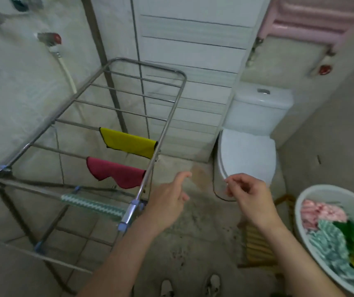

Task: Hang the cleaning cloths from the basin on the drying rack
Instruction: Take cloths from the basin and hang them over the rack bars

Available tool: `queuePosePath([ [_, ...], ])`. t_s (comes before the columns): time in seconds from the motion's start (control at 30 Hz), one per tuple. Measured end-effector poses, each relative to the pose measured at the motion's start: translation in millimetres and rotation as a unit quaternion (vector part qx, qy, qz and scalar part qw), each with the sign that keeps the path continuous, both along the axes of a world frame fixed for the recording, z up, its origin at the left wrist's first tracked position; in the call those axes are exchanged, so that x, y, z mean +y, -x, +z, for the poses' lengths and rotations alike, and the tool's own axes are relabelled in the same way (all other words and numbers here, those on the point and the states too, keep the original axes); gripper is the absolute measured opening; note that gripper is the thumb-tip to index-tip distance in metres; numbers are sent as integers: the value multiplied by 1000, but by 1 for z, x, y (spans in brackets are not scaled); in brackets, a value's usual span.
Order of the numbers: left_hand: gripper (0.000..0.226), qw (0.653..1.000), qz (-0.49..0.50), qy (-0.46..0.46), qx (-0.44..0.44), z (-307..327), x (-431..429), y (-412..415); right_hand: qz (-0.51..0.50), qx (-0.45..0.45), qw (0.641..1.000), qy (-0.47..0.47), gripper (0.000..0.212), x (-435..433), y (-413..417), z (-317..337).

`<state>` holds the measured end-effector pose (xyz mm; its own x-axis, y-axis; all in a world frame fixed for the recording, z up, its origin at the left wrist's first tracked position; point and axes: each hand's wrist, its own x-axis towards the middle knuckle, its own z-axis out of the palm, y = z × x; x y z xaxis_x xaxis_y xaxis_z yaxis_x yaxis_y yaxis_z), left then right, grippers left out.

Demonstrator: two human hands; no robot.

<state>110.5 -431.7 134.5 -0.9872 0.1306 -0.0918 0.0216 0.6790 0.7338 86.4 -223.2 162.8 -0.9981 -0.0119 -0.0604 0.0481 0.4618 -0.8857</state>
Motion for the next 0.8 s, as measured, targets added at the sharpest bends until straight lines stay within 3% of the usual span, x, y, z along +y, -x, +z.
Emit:
queuePosePath([
  [0.17, 84, 990, -135, 27, -22, -5, 84, 24, -90, -25, 993, -72, 11, 95, -11, -16],
  [0.4, 41, 959, -273, 77, -25, -36, 217, 59, -185, -121, 964, -151, 31, 224, -39, -65],
  [0.6, 33, 929, -346, 104, -81, -68, 316, 63, -137, -289, 912, -255, 37, 293, -55, -119],
  [0.8, 33, 896, -403, 176, -70, -112, 380, 56, -104, -324, 905, -255, 40, 313, -49, -164],
])
